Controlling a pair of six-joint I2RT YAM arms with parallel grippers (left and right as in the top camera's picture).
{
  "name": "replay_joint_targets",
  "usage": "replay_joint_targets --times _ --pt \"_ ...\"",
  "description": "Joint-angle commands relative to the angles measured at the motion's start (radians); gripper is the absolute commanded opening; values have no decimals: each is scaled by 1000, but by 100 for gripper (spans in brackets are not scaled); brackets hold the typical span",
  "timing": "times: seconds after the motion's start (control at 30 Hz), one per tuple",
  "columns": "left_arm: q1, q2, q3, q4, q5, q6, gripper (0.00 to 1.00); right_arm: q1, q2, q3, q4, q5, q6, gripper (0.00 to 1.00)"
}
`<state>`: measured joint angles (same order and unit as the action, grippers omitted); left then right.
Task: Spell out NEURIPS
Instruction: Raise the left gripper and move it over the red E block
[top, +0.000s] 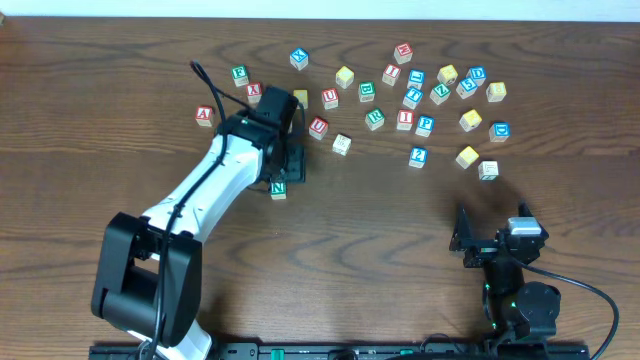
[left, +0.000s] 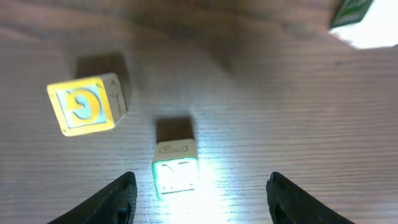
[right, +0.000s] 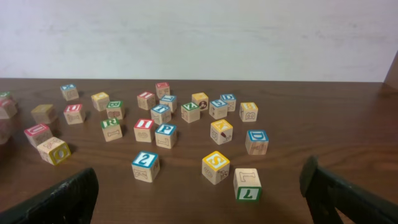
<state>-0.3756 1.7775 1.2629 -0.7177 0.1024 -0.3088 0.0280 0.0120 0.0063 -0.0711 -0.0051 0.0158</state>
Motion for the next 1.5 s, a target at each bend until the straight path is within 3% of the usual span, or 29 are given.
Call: replay_joint_targets --times 0.0,0.13,0.67,1.47 --pt "4 10 65 -27 -1 21 66 -8 -5 -1 -5 -2 13 99" --pt "4 10 107 -50 -1 21 67 -8 -5 -1 -5 -2 13 99" --pt "4 10 151 -68 -9 54 87 -8 -5 -1 -5 -2 13 99" --pt "4 10 259 -102 -69 110 95 -8 -5 -1 -5 -2 13 99"
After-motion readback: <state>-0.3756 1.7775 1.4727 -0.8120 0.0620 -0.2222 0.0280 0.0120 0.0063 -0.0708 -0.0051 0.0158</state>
